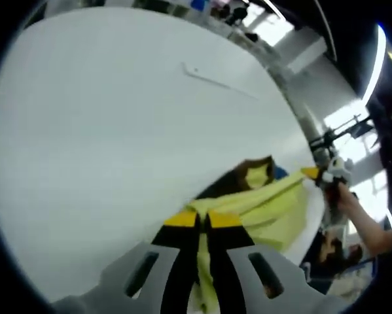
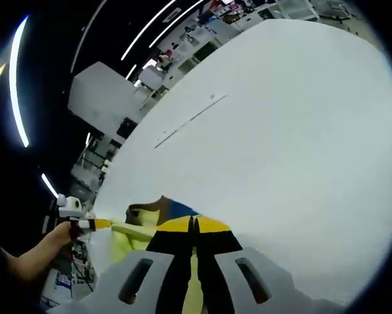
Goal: Fold the garment on the visible template until the final outline fits inside the template.
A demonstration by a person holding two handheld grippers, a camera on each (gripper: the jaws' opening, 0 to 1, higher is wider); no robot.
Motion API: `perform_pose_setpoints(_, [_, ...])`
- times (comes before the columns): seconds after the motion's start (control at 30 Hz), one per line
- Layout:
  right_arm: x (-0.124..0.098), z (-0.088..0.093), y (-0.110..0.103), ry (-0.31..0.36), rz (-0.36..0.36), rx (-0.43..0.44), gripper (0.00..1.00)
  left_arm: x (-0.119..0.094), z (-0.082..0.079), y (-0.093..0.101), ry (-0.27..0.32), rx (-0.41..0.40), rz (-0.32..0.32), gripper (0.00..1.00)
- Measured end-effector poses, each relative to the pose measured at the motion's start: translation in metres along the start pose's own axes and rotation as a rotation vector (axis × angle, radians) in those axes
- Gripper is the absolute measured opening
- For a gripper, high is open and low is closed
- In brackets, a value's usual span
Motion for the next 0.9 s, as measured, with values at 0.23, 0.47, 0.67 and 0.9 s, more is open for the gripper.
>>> perform_pose_setpoints(0.23, [0.006,0.004,0.003,-0.008,0.01,0.014,0.02,0.008,0.002,-0.004,-0.012,-0.01,-0.008,0.01])
perform_pose_setpoints(0.47, [0.01,0.006,0.007,-0.02,0.016,0.02,0.02,0.011,0.003,-0.006,-0.016,-0.011,-0.009,0.01])
perform_pose_setpoints(0.67, [0.015,0.006,0.012,-0.027,0.017,0.035,0.02,0.019,0.0,-0.01,-0.021,-0.023,-0.013,0.01])
perform_pose_setpoints(0.9, [0.018,0.007,0.014,-0.037,0.02,0.049,0.02,0.024,-0.001,-0.012,-0.026,-0.046,-0.014,0.01])
Point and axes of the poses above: the point that each gripper's makers call its tool centre point, and the gripper's own axes: x roughly forward along the fingers, y roughly to its right, z roughly out of its underside, the point moved 8 cm from there along -x, roughly backward along the fingers
